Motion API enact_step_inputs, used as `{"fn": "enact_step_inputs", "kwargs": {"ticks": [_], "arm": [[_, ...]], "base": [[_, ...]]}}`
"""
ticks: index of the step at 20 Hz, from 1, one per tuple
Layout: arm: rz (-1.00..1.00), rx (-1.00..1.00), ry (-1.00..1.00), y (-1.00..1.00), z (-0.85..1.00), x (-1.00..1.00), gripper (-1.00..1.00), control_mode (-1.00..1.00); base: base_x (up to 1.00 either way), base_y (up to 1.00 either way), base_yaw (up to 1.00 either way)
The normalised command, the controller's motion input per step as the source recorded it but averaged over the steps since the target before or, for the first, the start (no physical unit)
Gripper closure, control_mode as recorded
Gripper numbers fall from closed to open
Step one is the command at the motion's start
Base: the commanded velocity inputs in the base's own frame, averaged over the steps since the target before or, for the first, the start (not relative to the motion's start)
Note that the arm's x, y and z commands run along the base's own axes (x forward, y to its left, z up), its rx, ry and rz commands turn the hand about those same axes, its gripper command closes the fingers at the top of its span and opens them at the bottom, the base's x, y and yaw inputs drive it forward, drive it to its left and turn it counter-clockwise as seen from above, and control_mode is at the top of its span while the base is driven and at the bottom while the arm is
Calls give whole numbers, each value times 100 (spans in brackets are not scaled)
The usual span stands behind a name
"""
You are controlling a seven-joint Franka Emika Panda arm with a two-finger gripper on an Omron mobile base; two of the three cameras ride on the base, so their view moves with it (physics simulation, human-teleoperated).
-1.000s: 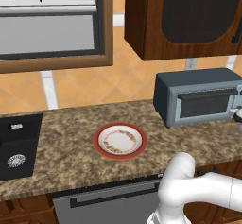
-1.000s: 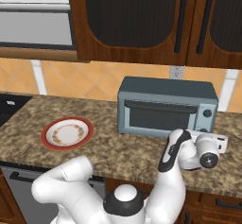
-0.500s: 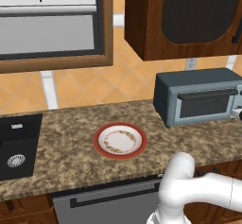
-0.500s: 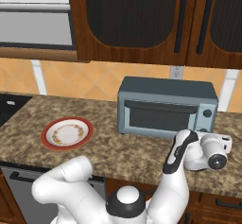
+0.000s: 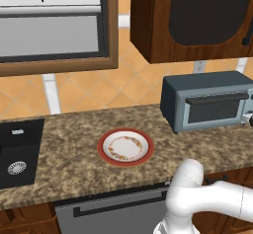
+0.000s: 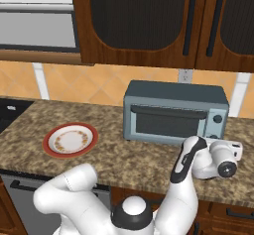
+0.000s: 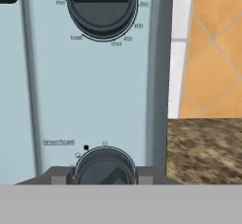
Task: Pick up the kebab skewer and baguette bread, and place them inside the toaster oven. Close the toaster oven door and start by setting the timer.
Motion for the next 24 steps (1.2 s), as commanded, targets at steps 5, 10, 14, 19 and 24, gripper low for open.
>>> {"fn": "enact_step_inputs", "kwargs": {"ticks": [5,10,14,19,24], "arm": [[0,1,0,0,0,0,100,-100],[0,6,0,0,-10,-1,100,-100],[0,14,2,0,-12,0,100,-100],[-1,17,3,0,-19,0,100,-100],[-2,14,3,0,-25,-3,100,-100]], "base": [[0,0,0],[0,0,0],[0,0,0],[0,0,0],[0,0,0]]}}
